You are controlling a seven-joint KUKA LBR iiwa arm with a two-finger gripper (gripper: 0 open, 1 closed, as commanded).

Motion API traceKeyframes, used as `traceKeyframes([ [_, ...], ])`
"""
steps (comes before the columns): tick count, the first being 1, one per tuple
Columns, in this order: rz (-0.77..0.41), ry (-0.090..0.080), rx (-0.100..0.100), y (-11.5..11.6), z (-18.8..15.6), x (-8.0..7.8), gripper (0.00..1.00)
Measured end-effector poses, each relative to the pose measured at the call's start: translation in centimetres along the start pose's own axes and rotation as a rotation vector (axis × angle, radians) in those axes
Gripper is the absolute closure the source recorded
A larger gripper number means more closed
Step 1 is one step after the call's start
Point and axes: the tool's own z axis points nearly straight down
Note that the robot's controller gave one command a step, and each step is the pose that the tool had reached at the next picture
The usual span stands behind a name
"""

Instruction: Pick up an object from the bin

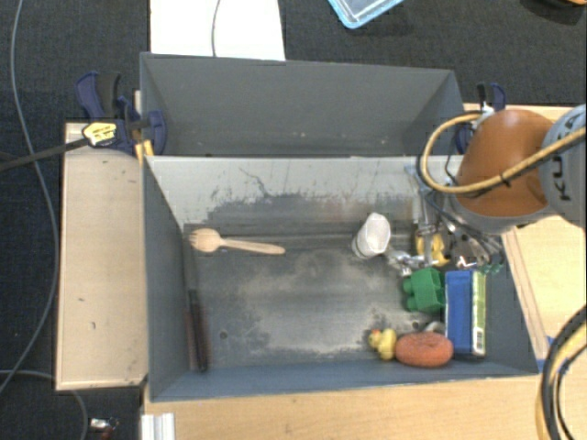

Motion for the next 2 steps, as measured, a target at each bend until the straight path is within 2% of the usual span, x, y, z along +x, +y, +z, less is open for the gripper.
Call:
traceKeyframes([
  [1, 0.005, -0.008, 0.002, 1.4, 0.1, 0.7, 0.0],
  [2, -0.249, -0.007, 0.003, 2.7, 0.6, -0.7, 0.0],
])
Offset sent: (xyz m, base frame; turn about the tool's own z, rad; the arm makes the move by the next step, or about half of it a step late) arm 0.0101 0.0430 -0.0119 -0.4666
